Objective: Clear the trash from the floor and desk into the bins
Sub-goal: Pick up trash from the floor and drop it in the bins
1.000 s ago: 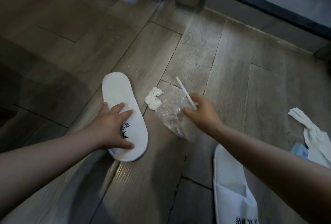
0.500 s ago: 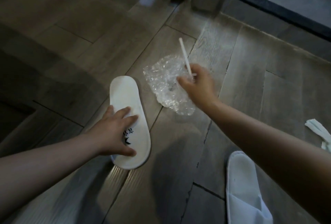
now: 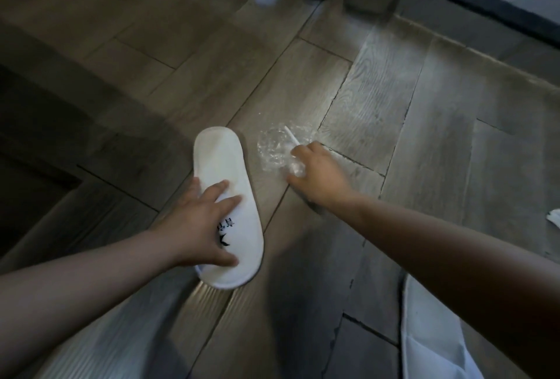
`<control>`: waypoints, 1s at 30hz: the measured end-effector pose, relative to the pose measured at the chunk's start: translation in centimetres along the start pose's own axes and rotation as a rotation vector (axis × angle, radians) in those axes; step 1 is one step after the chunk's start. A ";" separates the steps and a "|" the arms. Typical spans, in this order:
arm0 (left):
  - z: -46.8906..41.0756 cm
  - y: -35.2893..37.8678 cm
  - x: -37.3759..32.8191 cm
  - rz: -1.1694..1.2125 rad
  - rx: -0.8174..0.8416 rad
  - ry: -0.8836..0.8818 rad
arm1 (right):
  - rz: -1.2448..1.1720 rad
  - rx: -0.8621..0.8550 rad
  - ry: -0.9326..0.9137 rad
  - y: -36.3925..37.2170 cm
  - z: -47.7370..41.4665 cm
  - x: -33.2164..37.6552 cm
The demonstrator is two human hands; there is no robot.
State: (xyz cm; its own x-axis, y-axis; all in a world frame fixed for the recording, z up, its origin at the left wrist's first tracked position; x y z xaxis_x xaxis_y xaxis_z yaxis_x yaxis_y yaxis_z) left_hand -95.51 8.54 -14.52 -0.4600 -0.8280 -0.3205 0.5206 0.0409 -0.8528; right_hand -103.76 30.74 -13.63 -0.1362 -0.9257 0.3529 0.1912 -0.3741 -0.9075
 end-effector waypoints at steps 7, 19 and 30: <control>-0.3 -0.9 -2.1 0.111 0.007 0.080 | -0.258 -0.006 0.132 -4.6 4.8 -4.5; -4.1 0.9 -12.3 0.110 0.076 0.364 | -0.212 -0.077 0.423 -7.0 21.4 -16.7; -3.9 1.4 -14.3 0.013 -0.098 0.150 | -0.075 0.122 0.650 -1.5 24.0 -18.2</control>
State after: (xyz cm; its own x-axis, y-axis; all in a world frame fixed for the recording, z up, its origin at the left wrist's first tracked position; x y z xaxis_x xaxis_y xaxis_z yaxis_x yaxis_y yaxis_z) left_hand -91.03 22.61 -12.81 -0.5601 -0.7344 -0.3833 0.4578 0.1112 -0.8821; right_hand -78.20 46.84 -13.24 -0.7043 -0.6892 0.1702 0.2619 -0.4751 -0.8401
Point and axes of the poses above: each hand's wrist, its own z-axis away from the middle knuckle, its own y-axis out of the palm, x = y × z, the point moved 4 cm from there along -z, towards the middle knuckle, and after that the axes turned 14 degrees about y, right-handed, at the moved point
